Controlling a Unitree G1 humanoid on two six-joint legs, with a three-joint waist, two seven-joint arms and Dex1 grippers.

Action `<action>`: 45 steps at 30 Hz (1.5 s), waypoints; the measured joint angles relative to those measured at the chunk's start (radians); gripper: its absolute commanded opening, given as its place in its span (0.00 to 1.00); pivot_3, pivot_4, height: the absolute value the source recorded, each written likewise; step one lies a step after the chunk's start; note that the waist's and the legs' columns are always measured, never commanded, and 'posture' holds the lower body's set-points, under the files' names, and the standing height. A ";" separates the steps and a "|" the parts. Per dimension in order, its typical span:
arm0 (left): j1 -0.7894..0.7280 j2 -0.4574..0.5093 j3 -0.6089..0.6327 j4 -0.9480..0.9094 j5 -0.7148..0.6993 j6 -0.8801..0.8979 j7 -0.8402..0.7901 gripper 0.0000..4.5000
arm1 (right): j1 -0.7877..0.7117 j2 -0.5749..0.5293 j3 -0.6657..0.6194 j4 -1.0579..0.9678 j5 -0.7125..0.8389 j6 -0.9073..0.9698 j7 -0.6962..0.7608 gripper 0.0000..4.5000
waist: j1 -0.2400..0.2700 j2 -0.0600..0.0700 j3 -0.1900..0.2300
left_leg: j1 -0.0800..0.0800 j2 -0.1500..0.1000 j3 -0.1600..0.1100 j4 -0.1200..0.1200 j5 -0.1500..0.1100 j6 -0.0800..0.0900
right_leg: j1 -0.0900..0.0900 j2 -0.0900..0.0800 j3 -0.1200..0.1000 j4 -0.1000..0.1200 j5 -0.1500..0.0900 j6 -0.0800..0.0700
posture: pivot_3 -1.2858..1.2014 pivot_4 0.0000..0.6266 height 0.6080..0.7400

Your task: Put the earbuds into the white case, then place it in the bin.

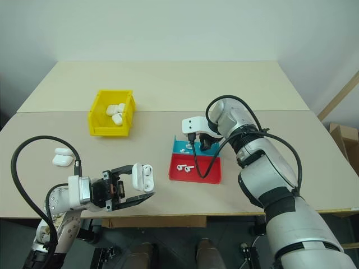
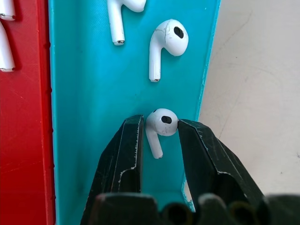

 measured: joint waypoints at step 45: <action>-0.186 -0.009 -0.026 -0.128 -0.143 0.303 0.136 0.60 | 0.572 0.022 -1.090 -1.704 0.933 1.029 -0.352 0.14 | 0.023 0.000 0.000 | -0.001 0.000 -0.003 0.002 0.000 0.000 | 0.002 0.000 -0.002 -0.001 0.000 0.001 | 0.52 0.24 1.00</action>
